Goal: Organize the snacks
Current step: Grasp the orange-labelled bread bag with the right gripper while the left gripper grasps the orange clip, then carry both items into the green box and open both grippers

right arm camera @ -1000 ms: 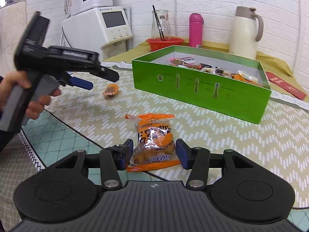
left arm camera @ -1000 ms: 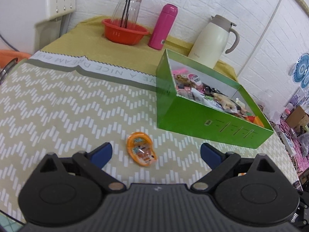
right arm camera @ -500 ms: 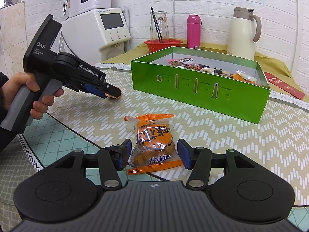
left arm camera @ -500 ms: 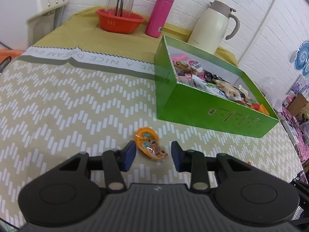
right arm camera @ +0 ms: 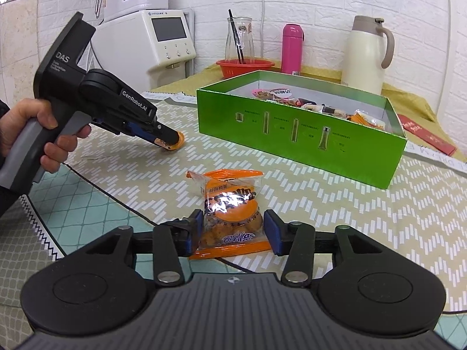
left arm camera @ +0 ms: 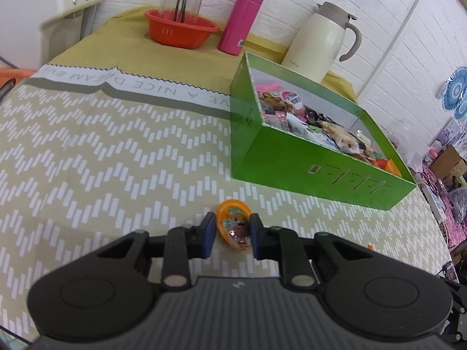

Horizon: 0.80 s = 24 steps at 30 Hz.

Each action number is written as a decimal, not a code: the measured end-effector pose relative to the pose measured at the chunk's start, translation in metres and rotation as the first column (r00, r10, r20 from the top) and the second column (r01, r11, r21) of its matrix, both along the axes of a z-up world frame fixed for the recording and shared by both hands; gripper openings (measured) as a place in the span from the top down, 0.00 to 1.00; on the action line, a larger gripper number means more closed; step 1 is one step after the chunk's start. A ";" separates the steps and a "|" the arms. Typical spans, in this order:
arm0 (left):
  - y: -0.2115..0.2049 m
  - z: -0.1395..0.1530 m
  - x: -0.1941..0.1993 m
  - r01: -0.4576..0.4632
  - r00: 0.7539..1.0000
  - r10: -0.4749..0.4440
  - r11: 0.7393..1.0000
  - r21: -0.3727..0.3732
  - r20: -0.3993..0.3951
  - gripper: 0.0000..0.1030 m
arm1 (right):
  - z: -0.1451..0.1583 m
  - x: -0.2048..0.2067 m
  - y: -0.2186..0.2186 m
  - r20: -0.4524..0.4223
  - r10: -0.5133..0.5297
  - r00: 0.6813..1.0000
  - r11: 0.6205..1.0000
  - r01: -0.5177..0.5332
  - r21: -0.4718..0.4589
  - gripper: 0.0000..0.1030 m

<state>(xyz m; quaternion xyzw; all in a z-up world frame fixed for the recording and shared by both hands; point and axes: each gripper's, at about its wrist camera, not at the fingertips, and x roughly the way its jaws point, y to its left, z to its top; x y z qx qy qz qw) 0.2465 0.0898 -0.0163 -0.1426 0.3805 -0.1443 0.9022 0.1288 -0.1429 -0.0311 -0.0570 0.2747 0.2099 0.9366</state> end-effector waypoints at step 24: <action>-0.066 0.099 0.016 0.087 0.956 -0.107 0.993 0.083 0.274 0.84 | 0.077 0.074 -0.012 0.236 -0.075 0.969 0.996 0.059 0.071 0.29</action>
